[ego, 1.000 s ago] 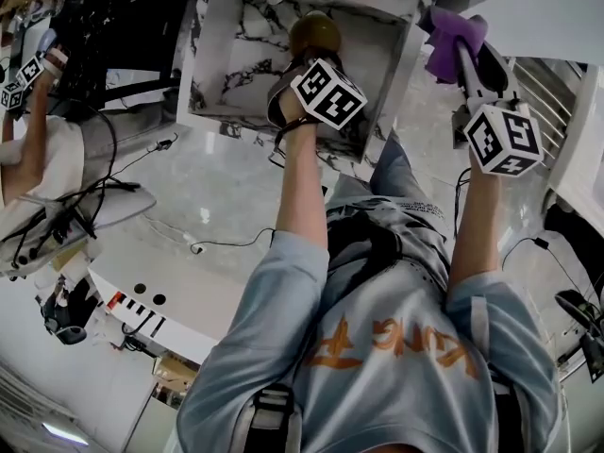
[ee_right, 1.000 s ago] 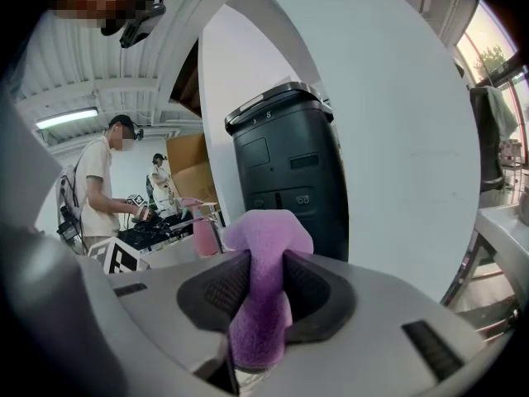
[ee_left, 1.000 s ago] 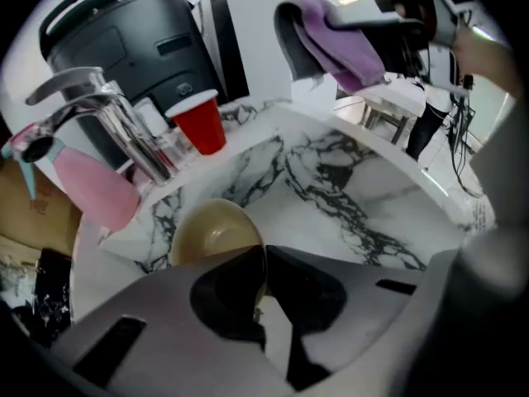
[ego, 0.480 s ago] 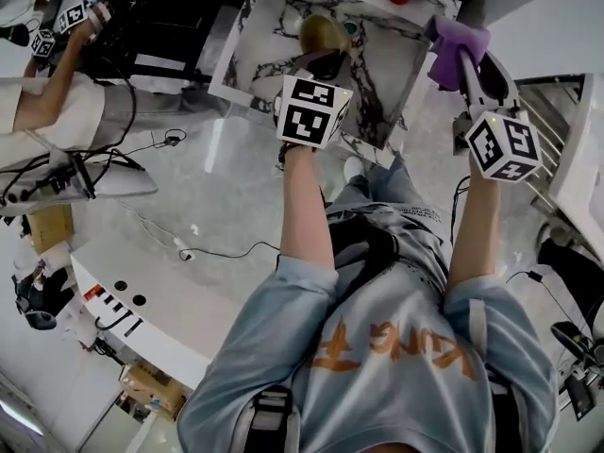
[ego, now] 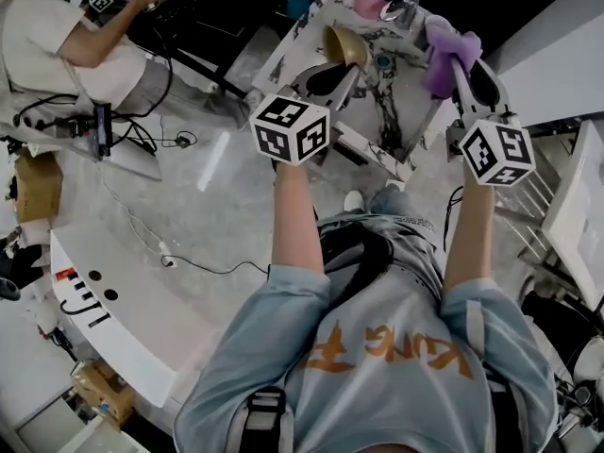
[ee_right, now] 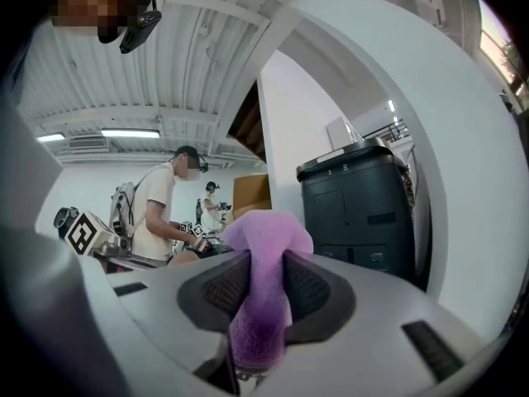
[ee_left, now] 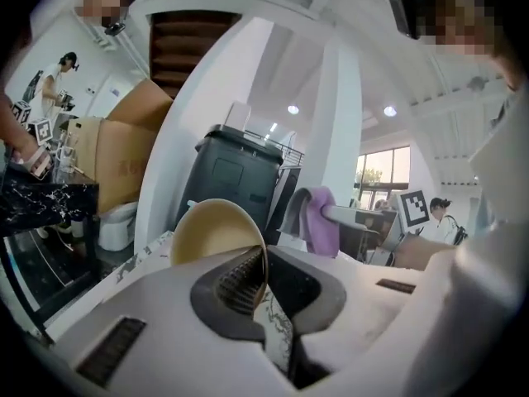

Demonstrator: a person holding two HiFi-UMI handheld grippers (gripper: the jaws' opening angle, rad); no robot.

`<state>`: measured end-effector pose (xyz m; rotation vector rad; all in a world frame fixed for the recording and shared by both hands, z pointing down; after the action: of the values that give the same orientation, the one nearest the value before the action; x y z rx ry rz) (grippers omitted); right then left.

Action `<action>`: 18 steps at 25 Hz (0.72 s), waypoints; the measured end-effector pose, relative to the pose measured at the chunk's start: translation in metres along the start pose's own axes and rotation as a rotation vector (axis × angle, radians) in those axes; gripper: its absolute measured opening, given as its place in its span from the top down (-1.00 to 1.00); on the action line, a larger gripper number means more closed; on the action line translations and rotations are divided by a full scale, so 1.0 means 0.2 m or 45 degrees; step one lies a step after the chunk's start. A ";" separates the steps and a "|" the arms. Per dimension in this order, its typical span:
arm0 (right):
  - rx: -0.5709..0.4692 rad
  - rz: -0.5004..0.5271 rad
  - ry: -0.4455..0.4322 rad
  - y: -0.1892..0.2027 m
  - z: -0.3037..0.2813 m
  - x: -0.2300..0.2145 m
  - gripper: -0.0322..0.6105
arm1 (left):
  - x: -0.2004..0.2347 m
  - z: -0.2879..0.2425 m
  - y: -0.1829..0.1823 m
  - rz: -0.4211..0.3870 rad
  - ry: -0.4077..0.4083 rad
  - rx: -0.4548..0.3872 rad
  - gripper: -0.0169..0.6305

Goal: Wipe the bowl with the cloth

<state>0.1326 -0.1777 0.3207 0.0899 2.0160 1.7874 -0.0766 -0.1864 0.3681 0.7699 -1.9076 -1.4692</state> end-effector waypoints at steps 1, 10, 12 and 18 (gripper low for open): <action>-0.006 0.011 -0.022 -0.02 -0.01 0.04 0.52 | 0.00 0.03 -0.01 0.011 0.010 -0.025 0.85; -0.029 0.170 -0.246 -0.13 -0.05 0.35 0.52 | -0.02 0.13 -0.15 0.075 0.111 -0.185 0.85; -0.011 0.223 -0.304 -0.13 -0.05 0.40 0.52 | -0.04 0.13 -0.16 0.067 0.133 -0.188 0.85; 0.046 0.379 -0.503 -0.13 -0.04 0.58 0.52 | -0.07 0.14 -0.17 0.026 0.213 -0.173 0.85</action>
<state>0.0318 -0.1511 0.2635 0.7290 1.8155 1.7328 -0.0868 -0.1654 0.3280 0.7815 -1.6688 -1.4575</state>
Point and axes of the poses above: the fingertips, and each gripper's own axes: z backward along the fingers, x to its left, y out of its underside, the point moved 4 cm from there along z, backward along the fingers, and after that the axes turned 10 degrees about -z, right-handed, at the moved point
